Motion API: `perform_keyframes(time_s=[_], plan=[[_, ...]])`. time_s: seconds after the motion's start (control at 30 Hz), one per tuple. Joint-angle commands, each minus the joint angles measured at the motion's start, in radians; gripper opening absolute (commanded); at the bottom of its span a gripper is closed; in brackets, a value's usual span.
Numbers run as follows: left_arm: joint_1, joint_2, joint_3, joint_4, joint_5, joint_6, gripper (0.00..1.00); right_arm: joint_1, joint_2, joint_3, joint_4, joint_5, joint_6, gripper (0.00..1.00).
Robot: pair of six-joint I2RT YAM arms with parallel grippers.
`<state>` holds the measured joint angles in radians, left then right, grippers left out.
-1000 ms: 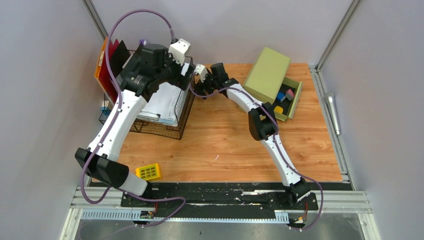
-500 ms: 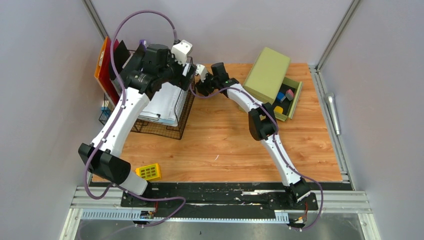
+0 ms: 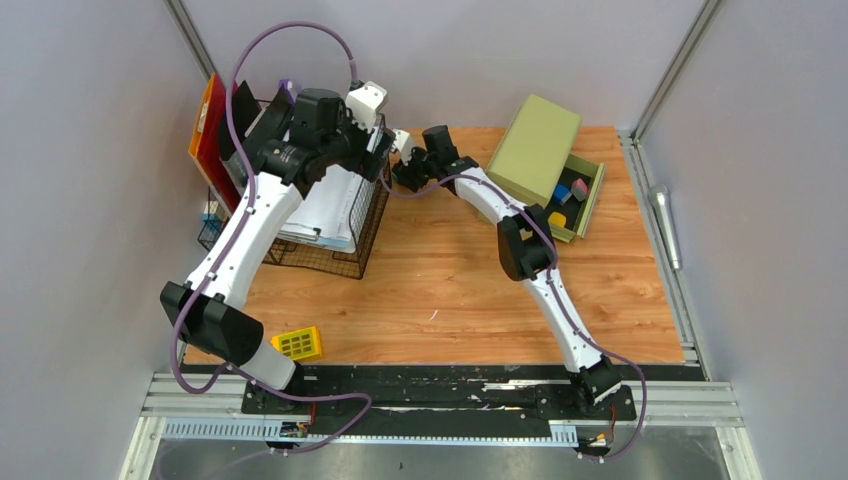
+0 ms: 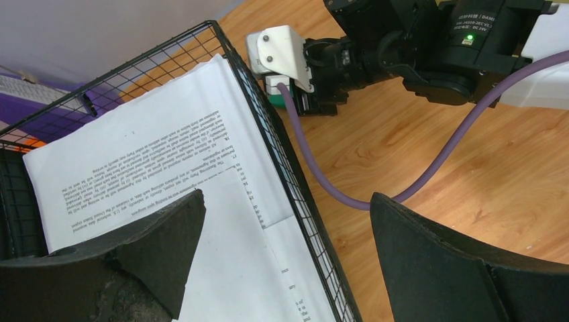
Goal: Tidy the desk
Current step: Move the stationery to the center of the board.
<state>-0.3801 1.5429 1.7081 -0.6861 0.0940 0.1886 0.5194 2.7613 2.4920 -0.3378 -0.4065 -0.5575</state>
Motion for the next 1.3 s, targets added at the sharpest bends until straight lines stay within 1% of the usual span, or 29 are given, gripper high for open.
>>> perform_keyframes(time_s=[0.0,0.07,0.33,0.53,0.6,0.63,0.7,0.83,0.93,1.03,1.17,1.27], plan=[[-0.003,-0.009,0.031,0.024,-0.009,0.022,1.0,0.006,-0.062,-0.065,-0.058,-0.03,0.015,0.37],[-0.002,-0.013,0.028,0.023,-0.01,0.023,1.0,0.007,-0.099,-0.096,-0.058,-0.032,0.029,0.36],[-0.002,-0.027,0.023,0.021,-0.011,0.028,1.0,0.021,-0.282,-0.31,-0.107,-0.031,0.047,0.31],[-0.003,-0.038,0.02,0.02,-0.002,0.025,1.0,0.026,-0.432,-0.534,-0.143,-0.016,0.073,0.29],[-0.003,-0.039,0.018,0.021,0.004,0.023,1.0,0.028,-0.474,-0.599,-0.15,-0.013,0.081,0.31],[-0.002,-0.038,0.018,0.024,0.009,0.02,1.0,0.03,-0.49,-0.625,-0.154,-0.007,0.084,0.34],[-0.002,-0.038,0.018,0.027,0.017,0.016,1.0,0.035,-0.514,-0.667,-0.162,0.011,0.089,0.44],[-0.003,-0.034,0.023,0.033,0.029,0.007,1.0,0.039,-0.517,-0.691,-0.167,0.042,0.098,0.61],[-0.003,-0.034,0.024,0.035,0.039,0.002,1.0,0.039,-0.502,-0.687,-0.168,0.058,0.102,0.67],[-0.003,-0.035,0.019,0.036,0.039,0.001,1.0,0.04,-0.491,-0.681,-0.171,0.07,0.107,0.69],[-0.002,-0.038,0.014,0.036,0.035,0.003,1.0,0.039,-0.484,-0.674,-0.171,0.05,0.111,0.66],[-0.003,-0.039,0.012,0.038,0.035,0.004,1.0,0.044,-0.467,-0.656,-0.171,0.053,0.104,0.66]])
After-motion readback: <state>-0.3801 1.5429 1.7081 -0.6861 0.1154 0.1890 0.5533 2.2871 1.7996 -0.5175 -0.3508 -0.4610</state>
